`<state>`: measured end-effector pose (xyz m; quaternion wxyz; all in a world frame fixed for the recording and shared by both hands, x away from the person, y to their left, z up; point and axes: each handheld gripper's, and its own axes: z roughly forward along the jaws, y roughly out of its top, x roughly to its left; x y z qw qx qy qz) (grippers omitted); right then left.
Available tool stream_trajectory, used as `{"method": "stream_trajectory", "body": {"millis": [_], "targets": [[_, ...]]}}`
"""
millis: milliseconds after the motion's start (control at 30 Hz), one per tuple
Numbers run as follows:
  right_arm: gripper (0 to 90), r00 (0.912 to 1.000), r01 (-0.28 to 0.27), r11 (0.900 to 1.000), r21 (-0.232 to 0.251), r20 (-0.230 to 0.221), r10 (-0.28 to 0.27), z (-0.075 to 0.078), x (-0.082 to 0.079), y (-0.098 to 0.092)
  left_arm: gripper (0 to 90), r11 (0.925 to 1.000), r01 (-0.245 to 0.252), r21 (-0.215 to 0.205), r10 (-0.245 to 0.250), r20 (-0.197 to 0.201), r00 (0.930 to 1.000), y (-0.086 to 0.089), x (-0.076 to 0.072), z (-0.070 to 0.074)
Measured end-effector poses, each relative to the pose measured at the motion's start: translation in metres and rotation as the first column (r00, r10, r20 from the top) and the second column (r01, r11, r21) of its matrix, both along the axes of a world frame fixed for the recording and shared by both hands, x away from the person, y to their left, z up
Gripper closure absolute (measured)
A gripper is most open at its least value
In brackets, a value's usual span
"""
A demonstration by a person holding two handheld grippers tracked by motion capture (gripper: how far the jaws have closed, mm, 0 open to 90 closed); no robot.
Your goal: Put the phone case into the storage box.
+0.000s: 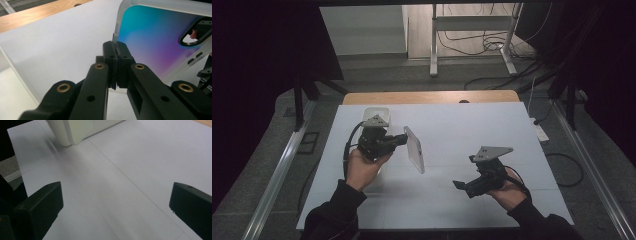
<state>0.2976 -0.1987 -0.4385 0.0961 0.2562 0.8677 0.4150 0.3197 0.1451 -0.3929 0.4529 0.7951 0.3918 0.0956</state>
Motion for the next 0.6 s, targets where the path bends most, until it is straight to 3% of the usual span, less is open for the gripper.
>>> {"method": "stream_trajectory", "body": {"millis": [300, 433, 600], "targets": [[0.0, 0.9998, 0.021, 1.0, -0.016, 0.0, -0.021, -0.001, -0.005, -0.015, 88.2, 0.9998, -0.01, 0.018, 0.01, -0.007, 0.9999, 0.005, 0.004, 0.0], [0.0, 0.9992, 0.034, 0.998, -0.044, 0.02, -0.033, 0.0, -0.009, -0.021, 88.3, 0.9996, -0.02, 0.019, 0.02, -0.008, 0.9998, 0.008, 0.007, 0.001], [0.0, 0.9979, 0.059, 0.997, -0.044, 0.029, -0.057, 0.0, -0.013, -0.032, 88.3, 0.9992, -0.031, 0.025, 0.032, -0.011, 0.9994, 0.012, 0.012, 0.004]]}}
